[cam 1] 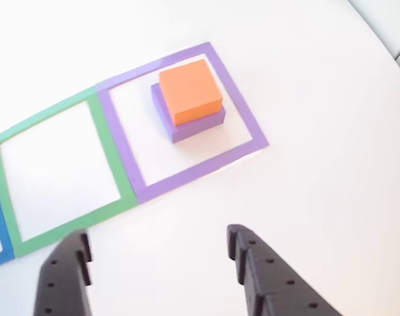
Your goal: Tower of hanoi
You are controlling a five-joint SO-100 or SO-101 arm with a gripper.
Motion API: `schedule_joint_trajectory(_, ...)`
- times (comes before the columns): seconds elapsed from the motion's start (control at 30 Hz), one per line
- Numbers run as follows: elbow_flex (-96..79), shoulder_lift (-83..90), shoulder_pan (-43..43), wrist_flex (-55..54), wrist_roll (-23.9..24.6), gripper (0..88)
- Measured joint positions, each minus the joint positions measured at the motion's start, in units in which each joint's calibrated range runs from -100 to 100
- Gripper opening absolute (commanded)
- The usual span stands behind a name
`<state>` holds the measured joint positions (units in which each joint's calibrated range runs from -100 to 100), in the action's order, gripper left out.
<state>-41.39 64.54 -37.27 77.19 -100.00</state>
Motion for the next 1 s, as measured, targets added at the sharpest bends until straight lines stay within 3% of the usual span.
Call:
schedule_joint_trajectory(0.17, -18.1, -2.1, -2.5, -22.5, 0.0, 42.8)
schedule_joint_trajectory(0.33, -33.8, -9.5, -5.1, -51.4, 0.0, 41.5)
schedule_joint_trajectory(0.7, -39.2, -18.8, -6.4, -70.2, 0.0, 40.1)
schedule_joint_trajectory(1.0, -39.5, -37.2, -7.4, -90.7, 0.0, 39.6)
